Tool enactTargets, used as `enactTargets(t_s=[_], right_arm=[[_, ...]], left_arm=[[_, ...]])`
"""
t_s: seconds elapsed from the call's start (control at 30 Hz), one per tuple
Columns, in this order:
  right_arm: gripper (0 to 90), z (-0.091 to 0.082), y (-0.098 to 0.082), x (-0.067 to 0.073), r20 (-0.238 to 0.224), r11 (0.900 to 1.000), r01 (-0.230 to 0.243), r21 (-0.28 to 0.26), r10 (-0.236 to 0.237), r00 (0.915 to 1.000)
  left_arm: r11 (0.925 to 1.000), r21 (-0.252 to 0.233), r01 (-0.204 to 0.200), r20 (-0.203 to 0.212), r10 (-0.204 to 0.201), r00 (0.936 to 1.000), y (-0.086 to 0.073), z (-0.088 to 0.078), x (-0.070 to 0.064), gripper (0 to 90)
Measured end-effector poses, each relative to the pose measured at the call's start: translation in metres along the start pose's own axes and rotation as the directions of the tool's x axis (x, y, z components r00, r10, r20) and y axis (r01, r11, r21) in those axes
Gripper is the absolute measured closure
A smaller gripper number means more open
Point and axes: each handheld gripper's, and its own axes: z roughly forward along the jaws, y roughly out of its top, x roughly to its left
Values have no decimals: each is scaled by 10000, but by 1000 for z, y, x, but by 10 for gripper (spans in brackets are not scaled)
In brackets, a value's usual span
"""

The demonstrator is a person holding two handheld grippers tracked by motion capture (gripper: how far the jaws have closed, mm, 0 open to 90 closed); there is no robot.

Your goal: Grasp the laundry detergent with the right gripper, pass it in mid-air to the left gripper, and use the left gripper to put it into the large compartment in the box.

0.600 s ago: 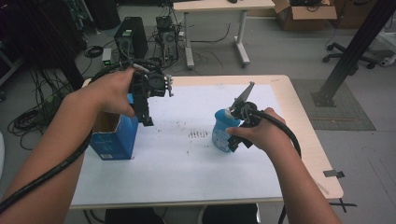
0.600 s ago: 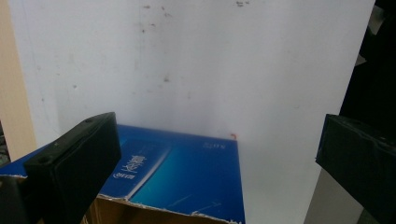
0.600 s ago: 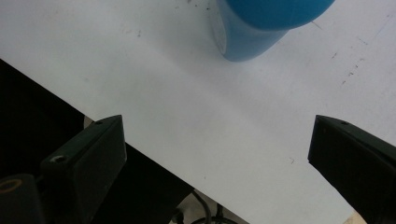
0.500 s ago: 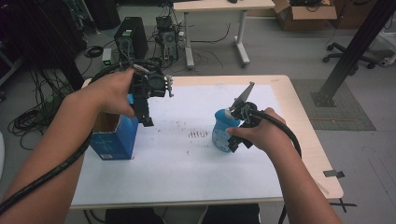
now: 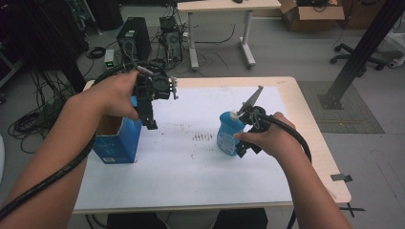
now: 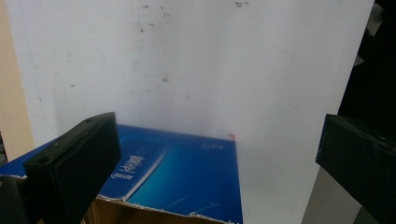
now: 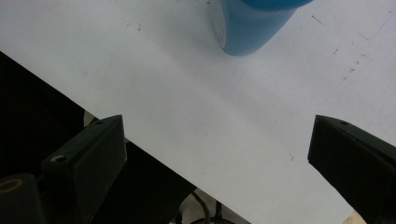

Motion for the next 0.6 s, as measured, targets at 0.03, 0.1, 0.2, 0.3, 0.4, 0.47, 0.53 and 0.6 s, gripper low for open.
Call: enactTargets(t_s=[0.03,0.1,0.2,0.3,0.4,0.47,0.53,0.6], right_arm=[[44,0,-1,-1,47,10000,-18,-9,18,10000],[45,-1,-3,-2,0,10000,-17,1,17,10000],[45,1,-7,-4,-4,10000,94,0,-94,10000],[45,3,-11,-7,-50,9998,126,-123,-126,9999],[45,5,-15,-10,-161,9993,200,-313,-205,9997],[45,6,-16,-11,-319,9989,279,-388,-291,9991],[44,10,-19,-14,-564,9973,312,-669,-350,9978],[44,12,-20,-16,-557,9966,298,-768,-341,9979]], left_arm=[[10000,0,-6,2,6,10000,0,0,0,2],[10000,34,-22,-2,22,10000,0,-1,-2,2],[10000,83,20,-30,-20,10000,1,-1,-3,2],[10000,0,-20,-58,20,10000,3,-3,-5,2],[10000,-25,-67,-74,67,9999,5,-5,-6,2],[10000,-21,-53,-68,53,10000,5,-5,-5,2],[10000,-18,-96,-69,95,9999,7,-5,-5,2],[9999,-63,-128,-61,128,9999,8,-4,-5,2]])
